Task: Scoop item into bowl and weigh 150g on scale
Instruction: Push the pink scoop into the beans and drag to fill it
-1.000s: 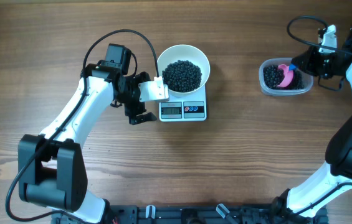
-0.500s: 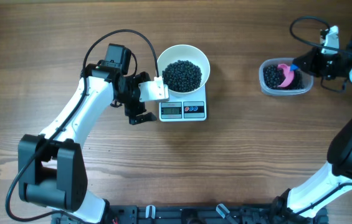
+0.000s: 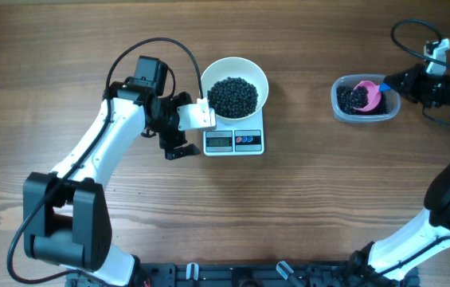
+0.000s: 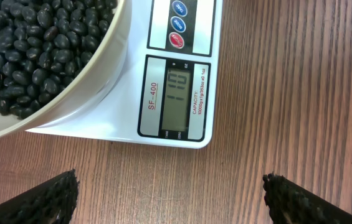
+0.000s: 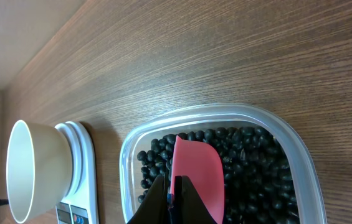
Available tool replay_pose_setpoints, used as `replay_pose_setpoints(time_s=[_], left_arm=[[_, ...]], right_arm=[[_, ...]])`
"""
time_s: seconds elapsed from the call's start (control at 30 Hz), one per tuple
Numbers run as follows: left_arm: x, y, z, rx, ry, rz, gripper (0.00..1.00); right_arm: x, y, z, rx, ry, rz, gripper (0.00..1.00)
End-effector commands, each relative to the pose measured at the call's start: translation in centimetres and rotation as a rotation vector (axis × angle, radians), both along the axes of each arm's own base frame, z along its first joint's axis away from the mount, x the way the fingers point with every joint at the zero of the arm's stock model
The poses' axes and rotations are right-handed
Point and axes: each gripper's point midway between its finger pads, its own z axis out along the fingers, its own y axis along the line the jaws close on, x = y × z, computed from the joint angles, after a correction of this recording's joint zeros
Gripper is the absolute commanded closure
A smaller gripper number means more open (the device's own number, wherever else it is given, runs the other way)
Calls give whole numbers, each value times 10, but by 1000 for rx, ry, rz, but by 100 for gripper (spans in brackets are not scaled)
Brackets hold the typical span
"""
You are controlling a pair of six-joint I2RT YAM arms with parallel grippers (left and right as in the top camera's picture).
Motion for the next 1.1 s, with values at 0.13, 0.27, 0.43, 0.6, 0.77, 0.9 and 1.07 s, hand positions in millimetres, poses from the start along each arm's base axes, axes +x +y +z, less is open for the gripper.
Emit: replay_pose_setpoints(time_s=[0.13,0.27,0.43,0.6,0.77,0.9,1.07], left_arm=[[-3,-3,2,-23,9,3,0],[-3,-3,2,-23,9,3,0],[-3,-3,2,-23,9,3,0],[-3,-3,2,-23,9,3,0],[-3,-3,2,-23,9,3,0],[-3,-3,2,-23,9,3,0],[-3,-3,2,-23,9,3,0]], right_arm=[[3,2,3,25,-23,12,96],[3,2,3,25,-24,12,96],[4,2,4,22,-29,12,96],[4,2,4,22,-29,12,96],[4,2,4,21,-30,12,96],[5,1,4,19,-33,12,96],[9,-1,6,11,-53,8,96]])
